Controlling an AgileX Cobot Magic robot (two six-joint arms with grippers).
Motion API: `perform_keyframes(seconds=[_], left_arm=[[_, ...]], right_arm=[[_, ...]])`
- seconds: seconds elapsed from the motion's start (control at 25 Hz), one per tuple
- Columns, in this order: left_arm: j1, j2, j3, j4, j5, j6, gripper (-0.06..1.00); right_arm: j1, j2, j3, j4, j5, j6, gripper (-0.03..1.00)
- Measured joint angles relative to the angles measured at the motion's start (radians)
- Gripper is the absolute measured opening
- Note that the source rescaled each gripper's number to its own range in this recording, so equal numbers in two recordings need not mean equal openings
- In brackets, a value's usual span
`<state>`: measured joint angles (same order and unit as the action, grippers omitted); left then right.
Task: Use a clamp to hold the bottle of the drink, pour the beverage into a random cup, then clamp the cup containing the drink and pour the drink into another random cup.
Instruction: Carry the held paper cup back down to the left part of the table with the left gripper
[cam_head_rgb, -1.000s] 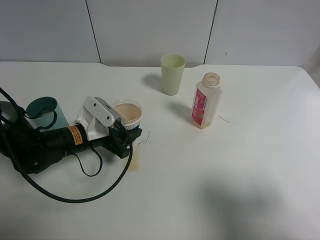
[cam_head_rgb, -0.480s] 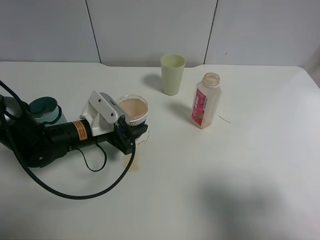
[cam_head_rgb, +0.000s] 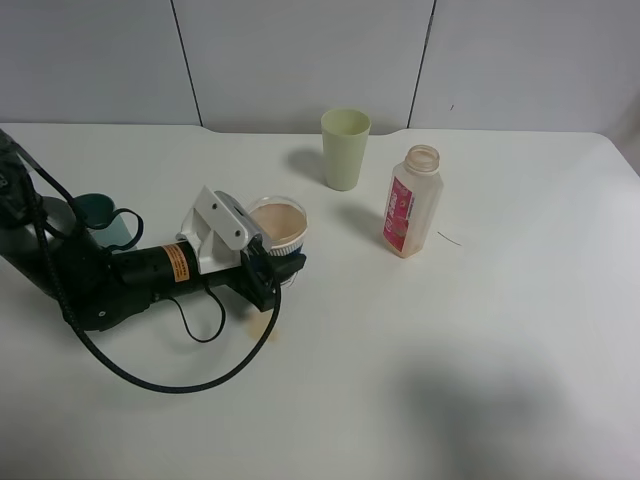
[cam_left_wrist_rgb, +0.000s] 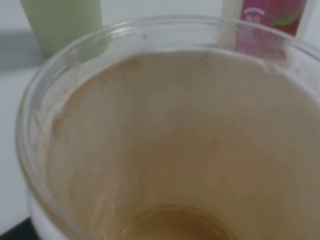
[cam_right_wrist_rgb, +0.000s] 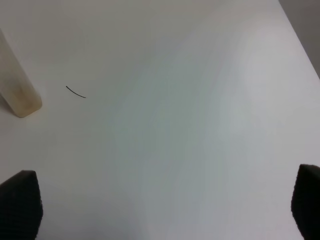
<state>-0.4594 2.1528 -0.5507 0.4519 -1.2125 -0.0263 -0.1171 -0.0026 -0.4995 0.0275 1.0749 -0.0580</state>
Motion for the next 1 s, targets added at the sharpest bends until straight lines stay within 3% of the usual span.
perform_keyframes(seconds=[0.8, 0.88, 0.92, 0.96, 1.0], left_arm=[[0.0, 0.015, -0.021, 0.003, -0.008, -0.04, 0.03], [0.0, 0.015, -0.021, 0.005, -0.008, -0.04, 0.16], [0.0, 0.015, -0.021, 0.004, -0.008, -0.04, 0.47], [0.0, 0.015, -0.021, 0.004, -0.008, -0.04, 0.6], [0.0, 0.015, -0.021, 0.004, -0.008, -0.04, 0.6]], right_arm=[[0.0, 0.0, 0.0, 0.0, 0.0, 0.0, 1.0], [0.0, 0.0, 0.0, 0.0, 0.0, 0.0, 1.0], [0.0, 0.0, 0.0, 0.0, 0.0, 0.0, 1.0], [0.0, 0.0, 0.0, 0.0, 0.0, 0.0, 1.0], [0.0, 0.0, 0.0, 0.0, 0.0, 0.0, 1.0]])
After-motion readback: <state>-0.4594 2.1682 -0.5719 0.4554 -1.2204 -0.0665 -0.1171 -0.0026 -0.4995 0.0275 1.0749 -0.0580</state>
